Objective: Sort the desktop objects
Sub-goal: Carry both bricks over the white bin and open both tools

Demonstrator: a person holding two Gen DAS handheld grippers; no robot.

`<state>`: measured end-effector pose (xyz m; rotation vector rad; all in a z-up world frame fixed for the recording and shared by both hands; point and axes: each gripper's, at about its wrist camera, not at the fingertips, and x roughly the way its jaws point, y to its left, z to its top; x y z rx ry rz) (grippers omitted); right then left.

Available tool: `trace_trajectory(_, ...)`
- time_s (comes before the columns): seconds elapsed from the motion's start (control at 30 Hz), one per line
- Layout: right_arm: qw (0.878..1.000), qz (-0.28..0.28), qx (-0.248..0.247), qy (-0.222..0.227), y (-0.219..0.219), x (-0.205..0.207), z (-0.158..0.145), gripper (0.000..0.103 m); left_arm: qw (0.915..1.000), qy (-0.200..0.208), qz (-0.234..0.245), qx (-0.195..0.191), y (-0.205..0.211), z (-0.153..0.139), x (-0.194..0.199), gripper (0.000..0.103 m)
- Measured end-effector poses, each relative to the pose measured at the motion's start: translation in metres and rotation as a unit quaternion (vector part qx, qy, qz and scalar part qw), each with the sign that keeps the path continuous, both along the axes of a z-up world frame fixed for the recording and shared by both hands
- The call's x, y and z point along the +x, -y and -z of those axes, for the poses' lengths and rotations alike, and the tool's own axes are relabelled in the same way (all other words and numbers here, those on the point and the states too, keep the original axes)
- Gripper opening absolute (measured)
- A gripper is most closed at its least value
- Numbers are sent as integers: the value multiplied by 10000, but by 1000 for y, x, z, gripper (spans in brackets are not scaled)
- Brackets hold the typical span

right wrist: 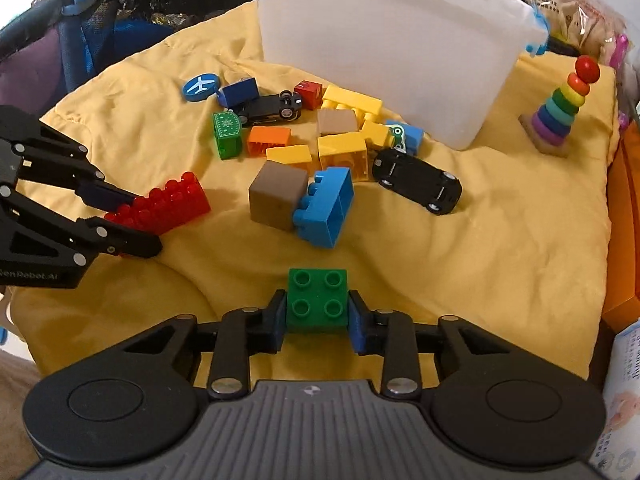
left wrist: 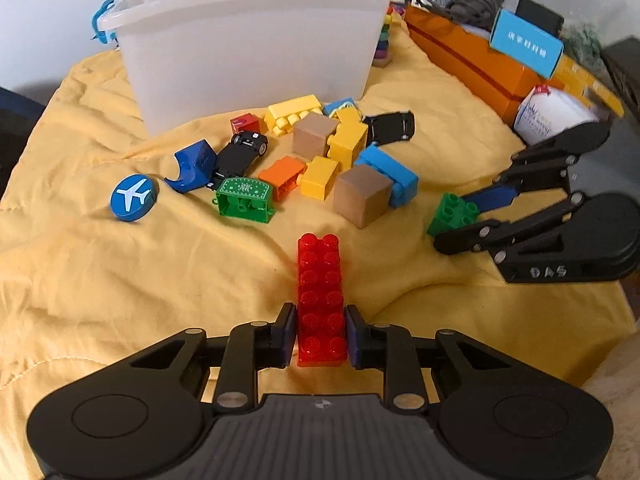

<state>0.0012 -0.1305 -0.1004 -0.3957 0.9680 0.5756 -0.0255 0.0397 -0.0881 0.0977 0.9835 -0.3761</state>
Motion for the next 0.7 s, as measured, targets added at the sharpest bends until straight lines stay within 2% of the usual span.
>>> trace_trajectory(0.2,9998,-26,-104,193,-5,-4,-13,34,9982,477,-124,-343,-12,-39,3,29)
trace_trajectory(0.33,9982,19,-101,595,-1,3,-37,34,9943,923,-204,-490,-22,-76,16,29)
trace_trajectory(0.47,9940,173,85,1072,1,16,-69,34,9875,1487,-238,-461,-28,-116,39,29)
trace_trajectory(0.63,9797,403,409,1922,0,44,-111,34,9766,2110,-264,-315,-30,-153,81,29)
trace_trajectory(0.7,9712,563,647,2222,-2,58,-128,34,9720,2276,-339,-480,-32,-165,102,29)
